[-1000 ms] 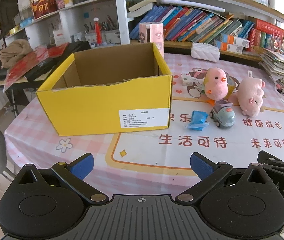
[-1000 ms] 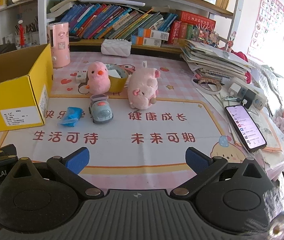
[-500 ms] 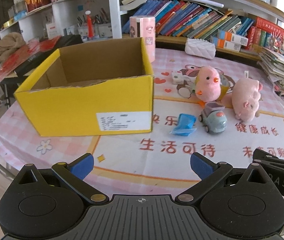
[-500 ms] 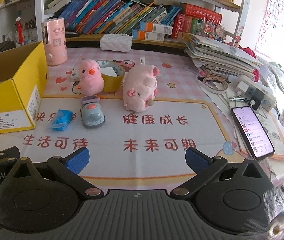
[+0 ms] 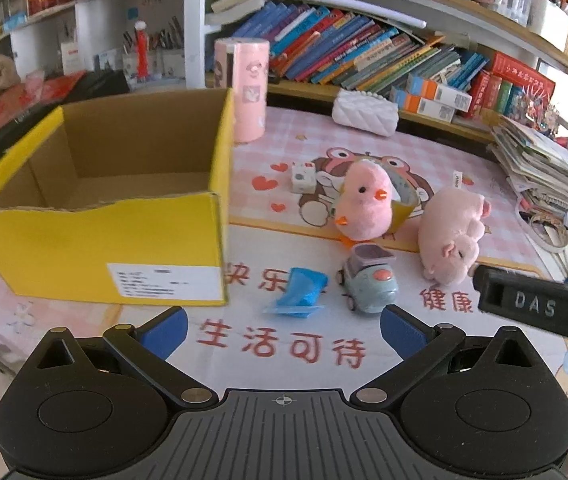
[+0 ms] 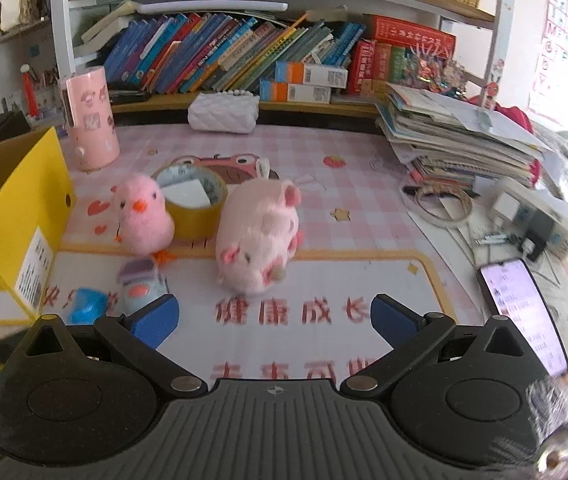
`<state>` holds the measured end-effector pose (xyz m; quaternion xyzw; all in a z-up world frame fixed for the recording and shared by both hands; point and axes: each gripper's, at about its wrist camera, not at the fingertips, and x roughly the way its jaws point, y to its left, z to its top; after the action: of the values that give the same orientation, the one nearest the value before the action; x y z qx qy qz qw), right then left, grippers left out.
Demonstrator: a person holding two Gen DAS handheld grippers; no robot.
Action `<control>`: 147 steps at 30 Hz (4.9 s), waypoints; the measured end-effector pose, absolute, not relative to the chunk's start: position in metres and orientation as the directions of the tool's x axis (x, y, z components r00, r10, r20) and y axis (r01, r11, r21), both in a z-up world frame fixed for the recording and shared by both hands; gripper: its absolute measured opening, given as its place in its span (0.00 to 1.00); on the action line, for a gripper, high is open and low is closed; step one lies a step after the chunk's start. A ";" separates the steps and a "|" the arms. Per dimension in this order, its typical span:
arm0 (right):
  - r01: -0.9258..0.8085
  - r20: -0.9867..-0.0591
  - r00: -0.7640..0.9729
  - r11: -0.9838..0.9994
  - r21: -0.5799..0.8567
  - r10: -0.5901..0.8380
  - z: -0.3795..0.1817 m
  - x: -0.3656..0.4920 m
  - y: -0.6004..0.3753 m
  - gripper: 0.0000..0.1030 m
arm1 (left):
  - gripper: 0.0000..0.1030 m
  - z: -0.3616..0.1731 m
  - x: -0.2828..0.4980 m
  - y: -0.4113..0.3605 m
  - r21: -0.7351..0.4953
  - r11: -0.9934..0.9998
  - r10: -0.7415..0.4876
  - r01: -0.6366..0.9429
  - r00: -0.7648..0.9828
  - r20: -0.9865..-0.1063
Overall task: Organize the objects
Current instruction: 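Grasp the grey toy car with the left tool while the right tool grasps the pink pig plush, then carry the car in the left tool while the right tool carries the pig to the yellow box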
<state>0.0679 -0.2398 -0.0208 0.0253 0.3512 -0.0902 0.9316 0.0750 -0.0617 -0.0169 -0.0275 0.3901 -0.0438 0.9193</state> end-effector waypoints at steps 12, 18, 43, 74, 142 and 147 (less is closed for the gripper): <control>0.108 -0.672 0.740 0.991 0.076 -0.029 -0.032 0.125 -0.283 0.84 | 0.77 -0.027 0.099 -0.112 -0.045 0.990 -0.127 0.136 0.689 -0.713; 0.057 -0.670 0.742 0.994 0.090 0.018 -0.036 0.148 -0.295 0.84 | 0.61 -0.042 0.127 -0.135 -0.016 0.991 -0.103 0.135 0.666 -0.739; -0.129 -0.729 0.664 0.986 0.106 0.166 -0.070 0.207 -0.291 0.62 | 0.40 -0.066 0.159 -0.146 -0.070 0.995 -0.096 0.069 0.561 -0.822; -0.028 -0.671 0.736 0.995 0.092 0.082 -0.009 0.052 -0.195 0.60 | 0.40 -0.005 0.046 0.001 -0.220 0.972 -0.213 0.086 0.724 -0.657; -0.257 -0.473 0.838 0.961 0.099 0.273 0.050 0.064 -0.015 0.60 | 0.40 0.055 0.056 0.152 -0.171 0.985 -0.103 0.022 0.870 -0.482; -0.259 -0.472 0.839 0.961 0.094 0.272 0.047 0.106 -0.018 0.60 | 0.40 0.051 0.092 0.153 -0.173 0.985 -0.078 -0.010 0.865 -0.496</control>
<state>0.1055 -0.0184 0.0468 0.0133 0.2481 0.1383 0.9587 0.0920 0.1531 0.0513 -0.0851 0.2596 -0.0178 0.9618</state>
